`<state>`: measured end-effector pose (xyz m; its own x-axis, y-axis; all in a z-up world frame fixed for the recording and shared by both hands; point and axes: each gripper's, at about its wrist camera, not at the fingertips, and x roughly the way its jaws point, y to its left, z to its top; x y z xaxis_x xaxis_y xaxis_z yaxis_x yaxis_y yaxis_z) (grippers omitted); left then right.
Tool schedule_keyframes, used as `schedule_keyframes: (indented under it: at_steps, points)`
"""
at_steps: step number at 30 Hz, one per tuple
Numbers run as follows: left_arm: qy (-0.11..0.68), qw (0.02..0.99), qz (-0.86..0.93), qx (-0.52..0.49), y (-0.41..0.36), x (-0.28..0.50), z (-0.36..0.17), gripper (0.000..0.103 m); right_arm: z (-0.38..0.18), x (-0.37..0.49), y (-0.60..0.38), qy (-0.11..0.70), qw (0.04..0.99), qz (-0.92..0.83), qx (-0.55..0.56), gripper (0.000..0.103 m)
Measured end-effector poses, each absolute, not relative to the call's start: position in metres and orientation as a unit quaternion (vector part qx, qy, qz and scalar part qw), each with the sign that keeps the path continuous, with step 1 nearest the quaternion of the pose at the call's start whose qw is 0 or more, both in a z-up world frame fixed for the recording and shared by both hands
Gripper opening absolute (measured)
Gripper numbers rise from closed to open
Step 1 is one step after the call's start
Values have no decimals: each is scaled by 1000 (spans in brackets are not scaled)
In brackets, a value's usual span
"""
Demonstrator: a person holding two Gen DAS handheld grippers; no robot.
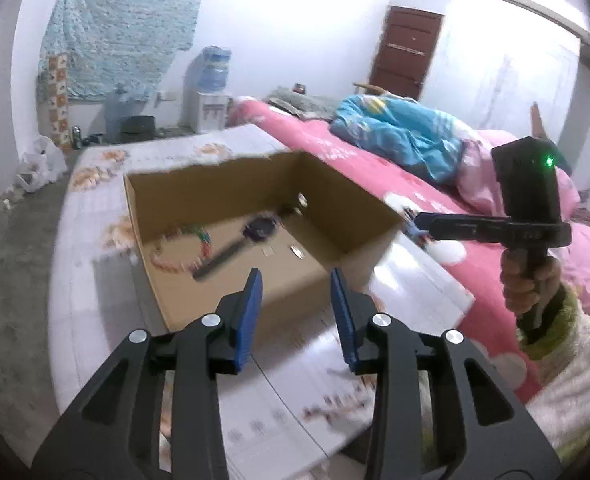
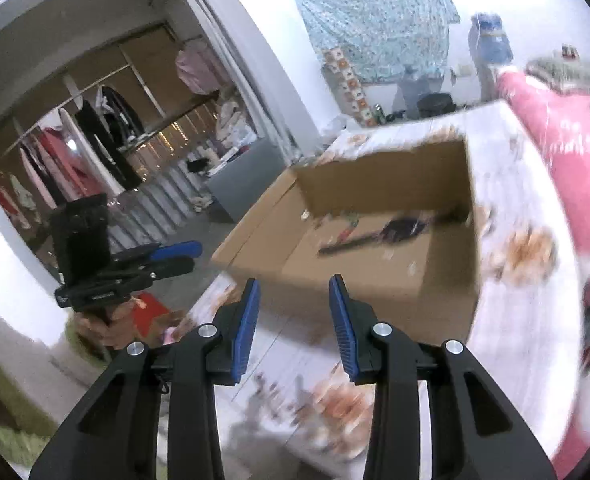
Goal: Organize jewelry
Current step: 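Withdraw both tools from the box back over the table, then position the left tool over the gold knot charm while the right tool approaches a small ring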
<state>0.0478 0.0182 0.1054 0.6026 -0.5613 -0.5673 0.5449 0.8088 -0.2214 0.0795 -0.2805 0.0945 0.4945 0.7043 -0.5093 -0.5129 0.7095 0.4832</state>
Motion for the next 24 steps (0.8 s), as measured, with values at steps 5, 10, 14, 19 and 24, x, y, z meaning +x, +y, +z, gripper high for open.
schedule_keyframes:
  at_steps: [5, 10, 14, 19, 24]
  points:
    - [369, 875, -311, -24, -2, 36, 56, 34, 32, 69, -258, 414, 841, 313, 156, 36]
    - [402, 875, -264, 64, -44, 49, 13, 34, -4, 86, -243, 458, 840, 248, 151, 35]
    - [412, 870, -264, 62, -53, 66, 0, 34, -11, 98, -242, 460, 837, 246, 167, 35]
    - [420, 870, -250, 64, -59, 84, -12, 34, -18, 102, -240, 464, 833, 247, 172, 35]
    - [425, 867, -242, 92, -70, 86, -21, 34, -25, 110, -238, 468, 829, 250, 178, 35]
